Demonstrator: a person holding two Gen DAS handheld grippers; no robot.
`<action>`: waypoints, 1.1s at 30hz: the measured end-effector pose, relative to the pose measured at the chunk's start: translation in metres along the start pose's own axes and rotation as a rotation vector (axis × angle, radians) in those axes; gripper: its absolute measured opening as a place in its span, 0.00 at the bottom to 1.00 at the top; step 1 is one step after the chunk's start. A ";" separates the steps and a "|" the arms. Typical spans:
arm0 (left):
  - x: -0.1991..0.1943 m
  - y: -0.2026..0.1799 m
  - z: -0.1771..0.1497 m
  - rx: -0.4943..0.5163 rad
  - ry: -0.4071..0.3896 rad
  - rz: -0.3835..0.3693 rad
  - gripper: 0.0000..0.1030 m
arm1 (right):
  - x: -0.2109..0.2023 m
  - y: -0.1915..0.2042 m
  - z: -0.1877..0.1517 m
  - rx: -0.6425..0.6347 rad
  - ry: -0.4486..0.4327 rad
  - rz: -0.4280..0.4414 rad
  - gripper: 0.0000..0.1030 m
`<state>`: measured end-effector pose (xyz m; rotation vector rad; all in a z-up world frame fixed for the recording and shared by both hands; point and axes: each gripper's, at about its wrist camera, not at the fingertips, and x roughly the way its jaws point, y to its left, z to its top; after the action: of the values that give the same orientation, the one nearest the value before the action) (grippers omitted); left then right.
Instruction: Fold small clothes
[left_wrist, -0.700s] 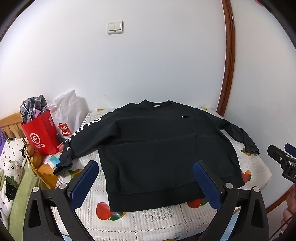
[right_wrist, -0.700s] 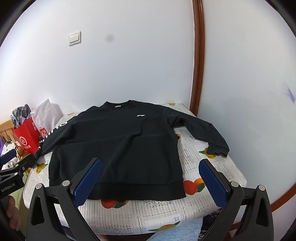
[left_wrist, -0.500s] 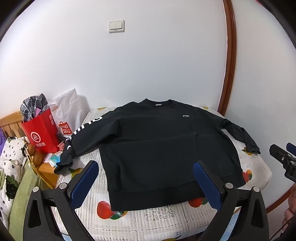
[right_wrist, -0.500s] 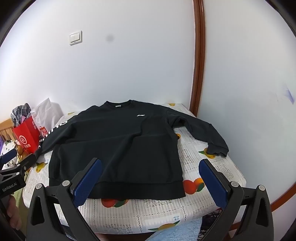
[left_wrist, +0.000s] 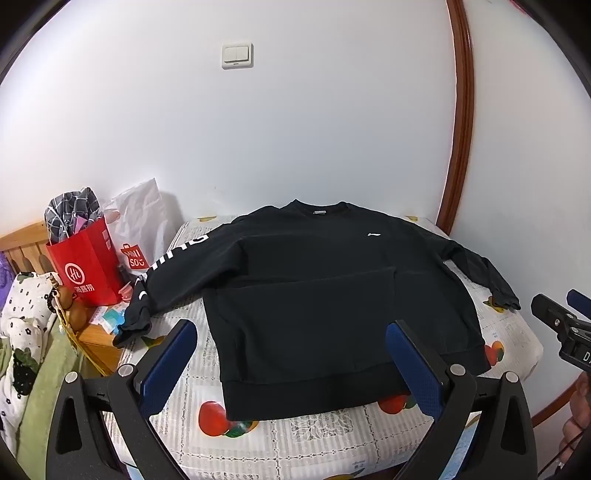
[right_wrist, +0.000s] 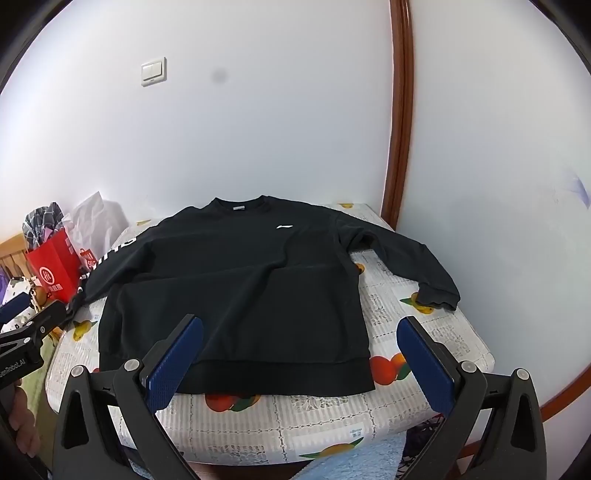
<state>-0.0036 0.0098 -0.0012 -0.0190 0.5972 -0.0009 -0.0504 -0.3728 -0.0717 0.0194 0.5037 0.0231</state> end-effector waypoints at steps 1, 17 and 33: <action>-0.001 0.000 0.001 0.001 -0.002 0.004 1.00 | 0.000 0.000 0.000 -0.002 0.000 -0.001 1.00; -0.003 -0.003 0.004 0.013 -0.005 0.013 1.00 | 0.000 0.004 -0.001 -0.009 0.000 -0.001 1.00; -0.003 -0.007 0.006 0.015 -0.005 0.011 1.00 | 0.001 0.003 0.000 -0.011 0.000 -0.011 1.00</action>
<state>-0.0029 0.0034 0.0060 -0.0015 0.5923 0.0055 -0.0495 -0.3697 -0.0723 0.0055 0.5035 0.0154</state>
